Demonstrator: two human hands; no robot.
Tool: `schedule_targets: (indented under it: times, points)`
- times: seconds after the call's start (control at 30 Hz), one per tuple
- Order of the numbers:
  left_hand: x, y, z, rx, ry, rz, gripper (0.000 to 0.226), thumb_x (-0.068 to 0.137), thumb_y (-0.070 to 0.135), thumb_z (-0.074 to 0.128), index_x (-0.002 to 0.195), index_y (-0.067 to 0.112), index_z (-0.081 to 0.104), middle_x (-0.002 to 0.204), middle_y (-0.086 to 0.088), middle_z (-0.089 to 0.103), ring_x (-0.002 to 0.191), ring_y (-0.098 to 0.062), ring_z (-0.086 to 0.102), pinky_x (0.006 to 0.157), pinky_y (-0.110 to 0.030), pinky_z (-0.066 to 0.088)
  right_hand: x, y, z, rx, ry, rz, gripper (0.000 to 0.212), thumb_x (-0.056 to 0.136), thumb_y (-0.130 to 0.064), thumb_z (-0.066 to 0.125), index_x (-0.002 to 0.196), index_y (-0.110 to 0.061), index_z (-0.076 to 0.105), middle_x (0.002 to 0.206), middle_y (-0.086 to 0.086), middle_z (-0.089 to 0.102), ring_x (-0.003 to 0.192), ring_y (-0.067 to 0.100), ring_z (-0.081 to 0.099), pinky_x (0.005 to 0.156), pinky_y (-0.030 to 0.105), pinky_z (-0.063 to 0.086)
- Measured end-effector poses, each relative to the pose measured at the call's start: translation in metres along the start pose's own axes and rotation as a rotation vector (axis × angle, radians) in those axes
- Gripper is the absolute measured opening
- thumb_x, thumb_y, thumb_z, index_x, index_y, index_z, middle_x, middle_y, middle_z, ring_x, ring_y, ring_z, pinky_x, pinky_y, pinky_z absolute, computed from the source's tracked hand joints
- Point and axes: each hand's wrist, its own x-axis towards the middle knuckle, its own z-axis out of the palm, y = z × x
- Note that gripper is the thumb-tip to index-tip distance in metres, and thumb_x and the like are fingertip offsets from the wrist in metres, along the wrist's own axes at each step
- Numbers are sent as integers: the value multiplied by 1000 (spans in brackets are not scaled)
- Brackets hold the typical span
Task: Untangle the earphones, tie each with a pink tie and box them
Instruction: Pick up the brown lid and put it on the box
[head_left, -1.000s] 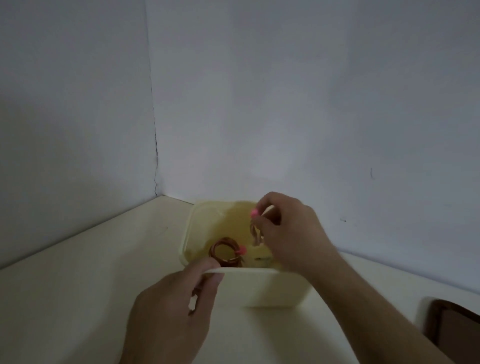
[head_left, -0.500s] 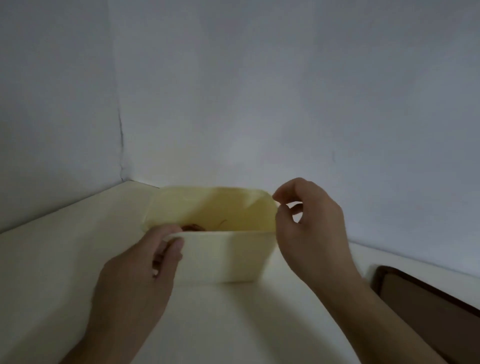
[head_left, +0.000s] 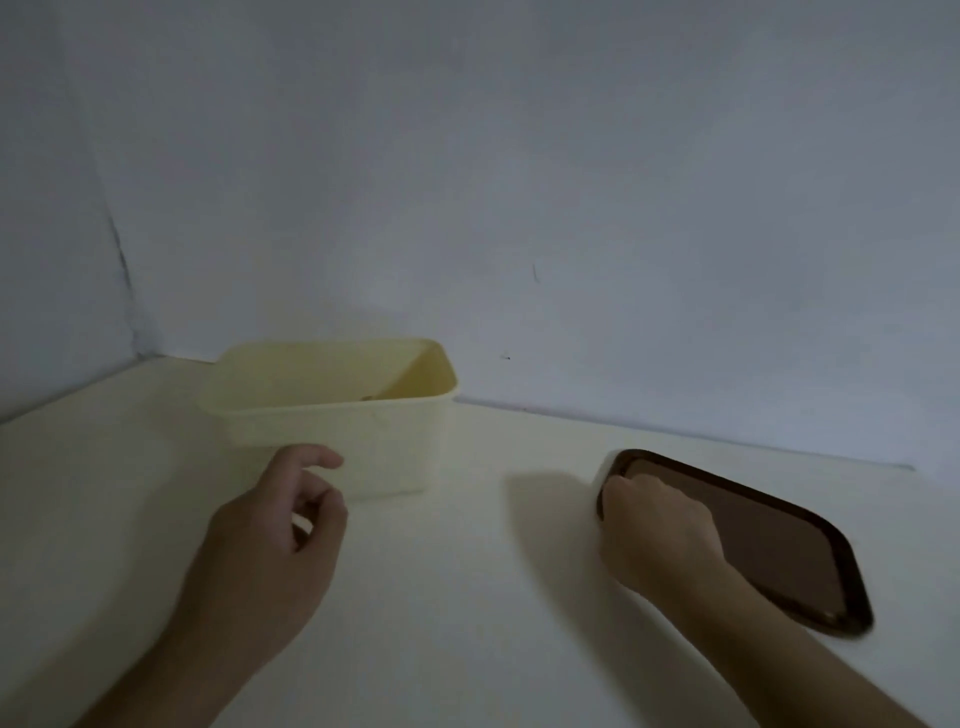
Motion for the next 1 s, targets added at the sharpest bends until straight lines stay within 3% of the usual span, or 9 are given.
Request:
schedule_targets:
  times: [0.3, 0.4, 0.5, 0.57, 0.63, 0.73, 0.83, 0.93, 1.0]
  points:
    - [-10, -1, 6, -24, -80, 34, 30, 89, 7, 73, 92, 35, 68, 85, 15, 72, 66, -13, 67, 60, -21, 51, -26, -32, -22, -71, 121, -255, 26, 102, -26, 46, 126, -18, 51, 125, 4, 56, 114, 26, 59, 74, 35, 39]
    - [-5, 7, -1, -8, -199, 216, 53, 86, 13, 74, 127, 44, 59, 120, 24, 68, 111, -2, 66, 87, -17, 50, -43, -48, -48, -22, 294, -471, 23, 96, -18, 47, 119, -22, 45, 112, -1, 53, 99, 23, 58, 68, 35, 38]
    - [3, 22, -9, -5, -301, 293, 84, 87, 21, 82, 152, 47, 37, 153, 29, 42, 144, 1, 42, 114, -22, 37, -54, -66, -75, 31, 450, -690, 29, 75, -15, 59, 103, -22, 54, 91, -3, 56, 72, 19, 57, 52, 29, 32]
    - [10, 34, -11, -11, -256, 357, 73, 86, 19, 81, 143, 47, 45, 144, 36, 46, 137, 6, 46, 112, -24, 42, -56, -80, -90, 42, 546, -882, 21, 81, -20, 55, 102, -21, 57, 92, -3, 58, 73, 18, 54, 54, 27, 35]
    - [13, 39, -18, -71, -200, 312, 56, 86, 6, 79, 108, 54, 59, 104, 40, 63, 103, 16, 61, 86, -8, 47, -54, -94, -106, 88, 635, -988, 22, 87, -18, 49, 107, -19, 58, 97, -2, 58, 78, 18, 52, 58, 28, 40]
    - [15, 38, -37, -176, -84, 102, 43, 88, 27, 81, 103, 62, 62, 92, 35, 72, 87, 12, 68, 73, -10, 48, -40, -101, -119, 215, 811, -875, 24, 90, -17, 60, 115, -20, 61, 105, -3, 57, 88, 18, 54, 68, 30, 46]
    - [27, 38, -62, -421, 94, -47, 41, 77, 43, 80, 110, 62, 65, 104, 22, 78, 96, -5, 75, 83, -39, 61, -15, -90, -123, 475, 961, -551, 33, 101, -23, 55, 132, -12, 59, 125, 6, 59, 113, 28, 54, 95, 39, 46]
    - [50, 39, -83, -376, 232, -71, 28, 79, 47, 77, 104, 58, 68, 101, 20, 78, 93, -7, 76, 83, -48, 62, 9, -81, -122, 831, 705, -275, 50, 105, -40, 51, 151, -24, 43, 146, -1, 49, 126, 16, 53, 100, 34, 44]
    - [68, 34, -88, -402, 271, -118, 24, 88, 38, 82, 106, 46, 70, 100, 20, 79, 93, -4, 75, 89, -45, 60, 26, -87, -117, 1156, 434, -226, 48, 104, -35, 56, 150, -33, 44, 136, -5, 62, 102, 8, 67, 88, 32, 53]
